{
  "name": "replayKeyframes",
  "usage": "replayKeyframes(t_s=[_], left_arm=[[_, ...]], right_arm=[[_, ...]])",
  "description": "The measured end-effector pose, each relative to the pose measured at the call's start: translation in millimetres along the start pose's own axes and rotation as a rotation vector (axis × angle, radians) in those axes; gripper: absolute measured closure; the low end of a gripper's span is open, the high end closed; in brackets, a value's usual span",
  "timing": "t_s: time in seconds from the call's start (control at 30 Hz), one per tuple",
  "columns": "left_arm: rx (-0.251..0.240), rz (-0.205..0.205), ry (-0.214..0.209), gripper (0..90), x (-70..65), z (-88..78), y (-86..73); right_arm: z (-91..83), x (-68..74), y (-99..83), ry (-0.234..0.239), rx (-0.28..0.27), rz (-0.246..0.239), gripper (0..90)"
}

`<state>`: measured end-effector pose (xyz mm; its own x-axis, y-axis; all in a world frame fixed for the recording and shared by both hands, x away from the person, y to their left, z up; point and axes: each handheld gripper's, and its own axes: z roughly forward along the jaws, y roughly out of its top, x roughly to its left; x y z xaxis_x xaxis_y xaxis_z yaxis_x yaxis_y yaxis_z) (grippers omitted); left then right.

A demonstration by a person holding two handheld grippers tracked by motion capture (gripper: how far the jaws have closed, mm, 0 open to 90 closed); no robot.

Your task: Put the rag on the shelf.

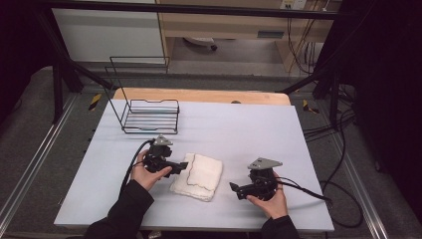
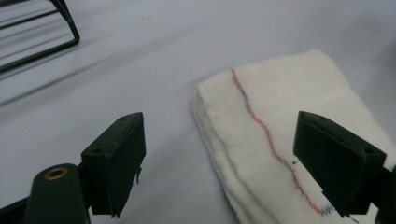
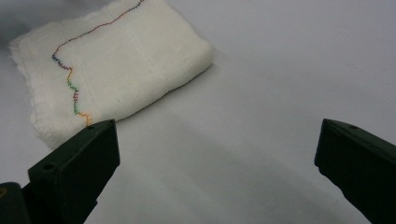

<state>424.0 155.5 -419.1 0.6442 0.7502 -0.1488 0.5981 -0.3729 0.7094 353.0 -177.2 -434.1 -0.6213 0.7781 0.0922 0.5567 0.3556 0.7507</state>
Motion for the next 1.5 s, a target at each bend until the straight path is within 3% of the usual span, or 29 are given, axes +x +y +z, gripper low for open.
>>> replayKeyframes(t_s=[0.1,0.2,0.5,0.73,0.83,1.07,1.27,1.5], left_arm=[[0.004,-0.011,0.006,17.3,2.5,8.8,5.2],[-0.002,-0.001,0.017,26.7,2.0,17.3,8.5],[0.062,-0.008,0.038,46.2,4.5,41.8,10.9],[0.073,-0.025,-0.006,57.3,5.8,43.7,10.4],[0.063,-0.034,-0.004,60.6,4.7,45.0,9.9],[0.053,-0.022,0.0,66.2,0.8,46.4,8.5],[0.065,-0.027,-0.029,75.7,0.6,46.6,8.7],[0.058,-0.004,-0.037,77.7,0.5,47.5,8.0]], right_arm=[[0.3,-0.5,0.0,0.002,-0.001,0.004,1.3],[0.9,-0.5,-0.5,0.002,0.002,0.006,1.5],[-0.2,-0.2,-1.0,0.007,0.004,0.003,2.0],[0.6,-0.2,-0.3,0.011,0.001,0.015,2.1],[0.3,-0.4,-0.1,0.012,-0.002,0.017,2.2],[1.0,-1.1,1.0,0.013,-0.003,0.023,2.7],[2.5,-2.6,4.2,0.019,-0.019,0.041,3.6],[9.5,-0.4,11.7,0.021,-0.032,0.052,8.0]])
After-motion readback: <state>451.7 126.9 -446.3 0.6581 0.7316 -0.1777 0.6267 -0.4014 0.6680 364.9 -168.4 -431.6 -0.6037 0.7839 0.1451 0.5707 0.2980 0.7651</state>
